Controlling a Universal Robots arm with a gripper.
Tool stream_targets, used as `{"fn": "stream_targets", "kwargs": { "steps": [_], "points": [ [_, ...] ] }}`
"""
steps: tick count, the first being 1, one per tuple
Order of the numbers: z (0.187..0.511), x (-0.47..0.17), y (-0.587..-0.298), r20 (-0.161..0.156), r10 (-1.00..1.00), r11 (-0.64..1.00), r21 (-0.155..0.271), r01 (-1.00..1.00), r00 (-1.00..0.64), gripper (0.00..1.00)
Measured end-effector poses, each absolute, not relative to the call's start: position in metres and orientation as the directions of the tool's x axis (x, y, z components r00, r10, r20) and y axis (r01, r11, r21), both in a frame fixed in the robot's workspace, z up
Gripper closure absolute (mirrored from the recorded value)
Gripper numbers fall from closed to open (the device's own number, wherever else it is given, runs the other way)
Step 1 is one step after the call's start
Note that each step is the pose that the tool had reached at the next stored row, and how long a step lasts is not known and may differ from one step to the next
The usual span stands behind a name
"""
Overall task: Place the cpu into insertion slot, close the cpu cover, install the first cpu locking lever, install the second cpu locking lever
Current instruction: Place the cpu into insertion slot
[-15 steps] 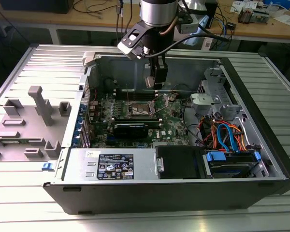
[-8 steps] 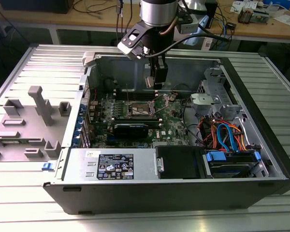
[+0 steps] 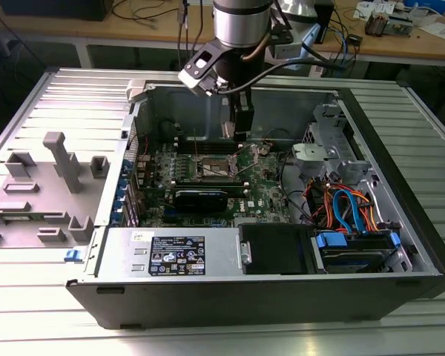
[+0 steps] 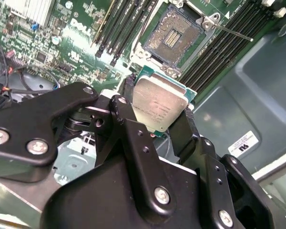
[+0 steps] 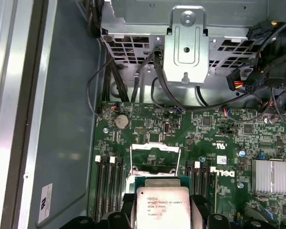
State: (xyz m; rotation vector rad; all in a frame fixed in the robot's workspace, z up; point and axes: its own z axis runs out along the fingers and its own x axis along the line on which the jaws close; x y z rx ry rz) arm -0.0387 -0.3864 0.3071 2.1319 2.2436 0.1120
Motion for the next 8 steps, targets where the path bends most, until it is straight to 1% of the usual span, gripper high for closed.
{"fn": "stream_targets", "kwargs": {
  "steps": [3,8],
  "points": [
    [0.2998,-0.0397,-0.3864,0.017,1.0,0.023,0.083,0.996,-0.025,0.46],
    [0.2982,-0.0398,-0.3864,0.016,1.0,0.009,0.082,0.997,-0.011,0.46]
  ]
}}
